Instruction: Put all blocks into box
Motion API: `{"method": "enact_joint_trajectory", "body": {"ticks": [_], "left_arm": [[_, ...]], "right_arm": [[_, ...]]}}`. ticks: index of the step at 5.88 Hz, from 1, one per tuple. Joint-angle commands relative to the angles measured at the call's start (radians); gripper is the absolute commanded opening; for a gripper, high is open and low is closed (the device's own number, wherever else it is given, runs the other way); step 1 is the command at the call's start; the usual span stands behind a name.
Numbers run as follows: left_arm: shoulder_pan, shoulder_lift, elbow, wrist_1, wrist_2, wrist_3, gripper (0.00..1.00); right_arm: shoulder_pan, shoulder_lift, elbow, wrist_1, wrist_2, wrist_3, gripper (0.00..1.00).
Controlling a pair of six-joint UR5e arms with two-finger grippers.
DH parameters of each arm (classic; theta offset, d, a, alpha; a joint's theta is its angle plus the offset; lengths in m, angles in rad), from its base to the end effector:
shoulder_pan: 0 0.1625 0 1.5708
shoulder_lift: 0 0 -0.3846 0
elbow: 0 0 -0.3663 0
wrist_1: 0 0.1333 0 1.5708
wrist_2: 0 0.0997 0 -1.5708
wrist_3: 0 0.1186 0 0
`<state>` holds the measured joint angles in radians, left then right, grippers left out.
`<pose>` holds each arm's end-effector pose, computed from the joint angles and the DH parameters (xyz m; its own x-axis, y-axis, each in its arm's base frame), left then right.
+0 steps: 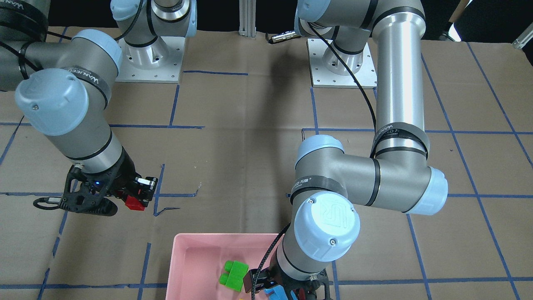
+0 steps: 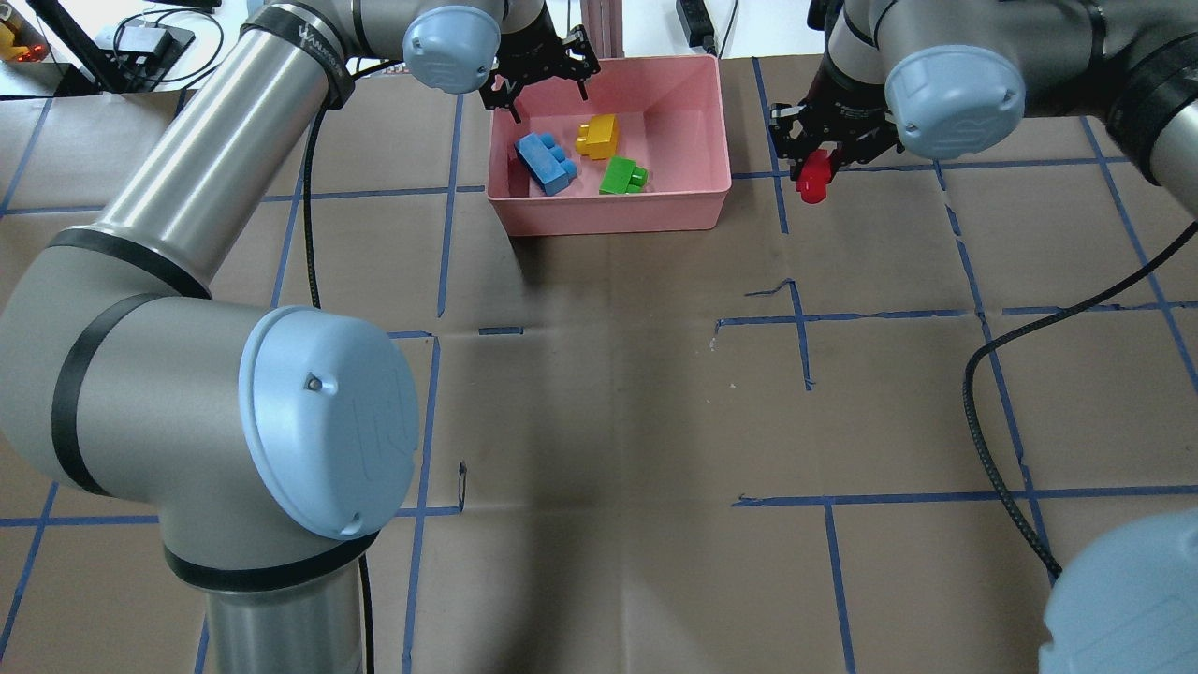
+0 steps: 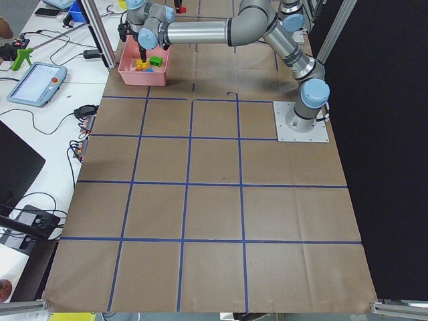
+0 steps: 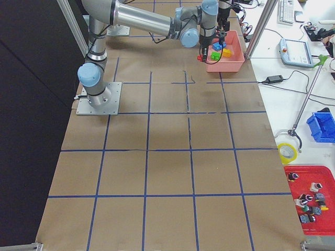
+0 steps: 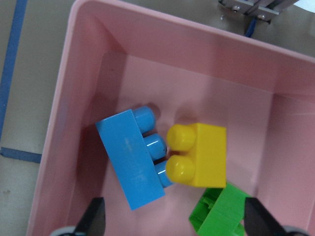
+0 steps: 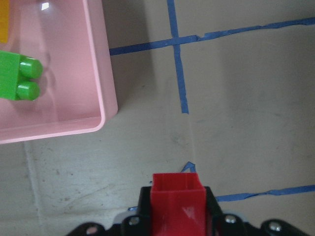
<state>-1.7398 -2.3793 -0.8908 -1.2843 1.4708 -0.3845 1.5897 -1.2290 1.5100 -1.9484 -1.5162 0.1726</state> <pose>-0.2706 -0.7232 0.2803 -0.9691 -0.1957 0.1504 -0.2129 0.9710 -0.1089 0.1509 -0.5888 0.3150 -0.9866 0.1471 -0.0701 0.1529 0.9845 -0.0857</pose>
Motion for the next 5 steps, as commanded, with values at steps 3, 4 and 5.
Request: {"method": "enact_joint_trajectory", "body": {"ticks": [3, 4, 5], "left_arm": [[0.126, 0.372, -0.309, -0.164, 0.035, 0.293, 1.00], [0.146, 0.502, -0.436, -0.174, 0.039, 0.330, 1.00], [0.144, 0.596, -0.509, -0.197, 0.110, 0.343, 1.00]], "right_arm": [[0.124, 0.029, -0.073, -0.009, 0.097, 0.260, 0.06], [0.136, 0.066, -0.092, -0.015, 0.144, 0.283, 0.06], [0.165, 0.106, -0.137, -0.048, 0.145, 0.327, 0.06]]}}
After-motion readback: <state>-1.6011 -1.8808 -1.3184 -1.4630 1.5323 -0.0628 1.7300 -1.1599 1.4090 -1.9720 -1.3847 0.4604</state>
